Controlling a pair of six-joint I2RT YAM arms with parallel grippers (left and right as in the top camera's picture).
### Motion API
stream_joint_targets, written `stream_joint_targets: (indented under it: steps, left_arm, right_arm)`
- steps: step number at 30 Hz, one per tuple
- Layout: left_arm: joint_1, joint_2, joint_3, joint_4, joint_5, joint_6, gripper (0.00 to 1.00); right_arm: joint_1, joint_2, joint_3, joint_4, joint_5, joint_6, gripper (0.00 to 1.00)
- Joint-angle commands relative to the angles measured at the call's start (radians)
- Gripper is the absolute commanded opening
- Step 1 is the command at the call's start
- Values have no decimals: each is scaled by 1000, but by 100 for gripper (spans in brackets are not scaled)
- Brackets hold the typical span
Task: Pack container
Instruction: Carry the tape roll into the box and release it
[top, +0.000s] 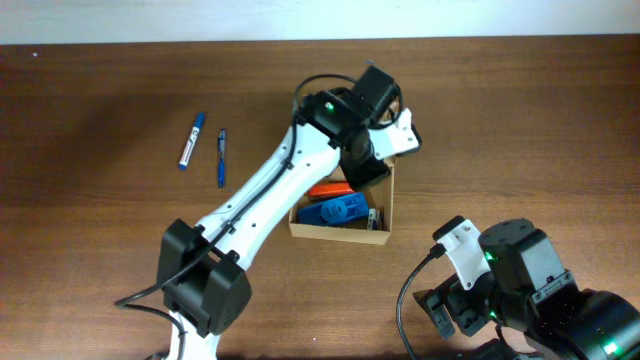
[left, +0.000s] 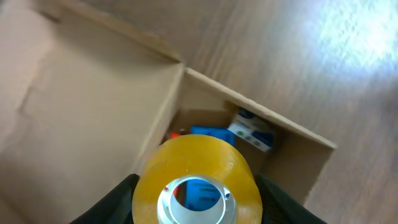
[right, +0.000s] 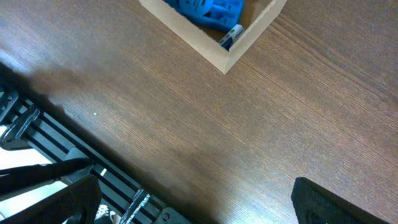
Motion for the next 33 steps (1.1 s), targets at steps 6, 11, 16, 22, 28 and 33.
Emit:
stream_joint_targets:
  steps: [6,11,16,22,28,33]
  left_arm:
    - [-14,21,-100,121,14,49,50]
    - [-14,84,-116,156,15,49,50]
    - [-15,89,-116,130,17,49,50]
    - [-27,91,-116,142,61,116,50]
    - [-47,97,-117,142,70,139,50]
    - [-47,102,-118,138,31,139,50]
  right_arm:
    - [-5,-3,13,3,-5,2,99]
    - [-5,-3,13,3,-5,2,99]
    - [-5,-3,13,3,-5,2,99]
    - [-5,-3,13,3,-5,2,99]
    - [-5,-3,13,-8,-5,2,99]
    - [-5,-3,13,-11,-5,2,99]
